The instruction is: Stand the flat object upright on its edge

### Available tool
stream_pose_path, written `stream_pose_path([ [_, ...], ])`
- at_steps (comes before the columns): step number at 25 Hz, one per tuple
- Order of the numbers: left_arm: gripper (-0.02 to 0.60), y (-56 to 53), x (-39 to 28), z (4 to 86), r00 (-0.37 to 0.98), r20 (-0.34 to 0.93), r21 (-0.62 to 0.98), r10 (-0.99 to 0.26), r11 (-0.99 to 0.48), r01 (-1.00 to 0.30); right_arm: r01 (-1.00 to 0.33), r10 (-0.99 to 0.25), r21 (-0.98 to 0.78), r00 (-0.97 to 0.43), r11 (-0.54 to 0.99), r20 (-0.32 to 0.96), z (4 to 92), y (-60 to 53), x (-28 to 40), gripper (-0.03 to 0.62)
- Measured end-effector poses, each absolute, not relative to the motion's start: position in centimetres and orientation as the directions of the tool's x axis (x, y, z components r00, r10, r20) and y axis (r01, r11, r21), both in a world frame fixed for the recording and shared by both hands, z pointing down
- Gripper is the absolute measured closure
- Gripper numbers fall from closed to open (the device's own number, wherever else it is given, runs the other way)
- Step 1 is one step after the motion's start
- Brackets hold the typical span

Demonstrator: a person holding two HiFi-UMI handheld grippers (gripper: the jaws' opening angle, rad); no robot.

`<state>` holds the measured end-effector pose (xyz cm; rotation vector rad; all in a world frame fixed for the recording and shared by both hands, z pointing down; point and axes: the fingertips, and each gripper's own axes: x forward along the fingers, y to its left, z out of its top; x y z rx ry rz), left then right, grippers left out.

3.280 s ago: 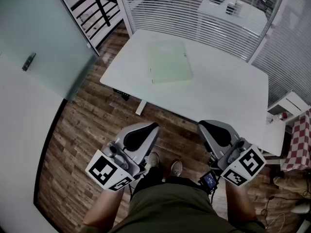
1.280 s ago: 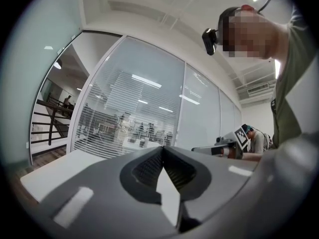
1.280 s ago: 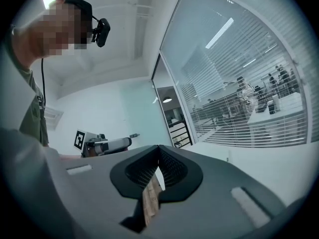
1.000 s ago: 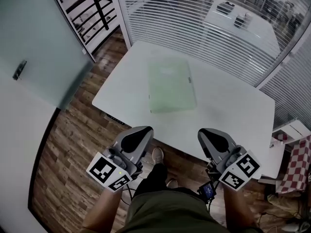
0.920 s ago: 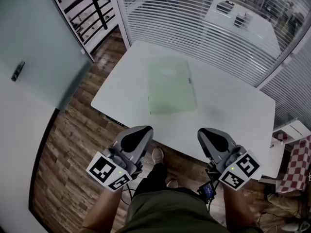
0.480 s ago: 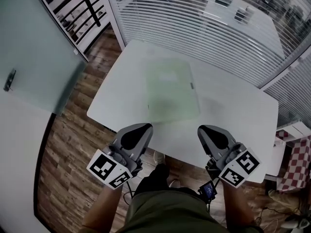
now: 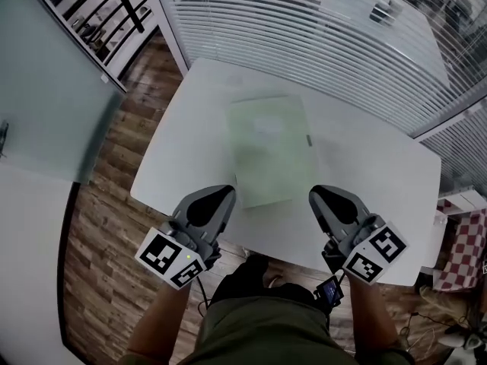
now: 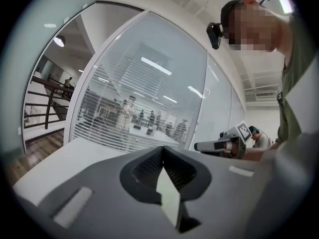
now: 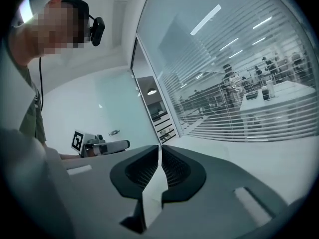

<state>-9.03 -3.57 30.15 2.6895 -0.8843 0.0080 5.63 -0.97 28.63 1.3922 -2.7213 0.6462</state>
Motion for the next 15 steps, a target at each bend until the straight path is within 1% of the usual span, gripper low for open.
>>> stream_pose_path([
  [7,0.581,-7.0,-9.0,33.0,0.816,0.134,0.306,-0.563,-0.759,-0.574,-0.807,-0.788,-0.334,-0.570,0.486,0.231,30.8,-4.3,6.1,0.582],
  [15,0.571,-10.2,-8.8,36.2,0.793,0.185,0.318,-0.580,-0.728,-0.607,-0.825,-0.794,-0.332,-0.546,0.457,0.265,34.0,-7.2,7.6,0.582],
])
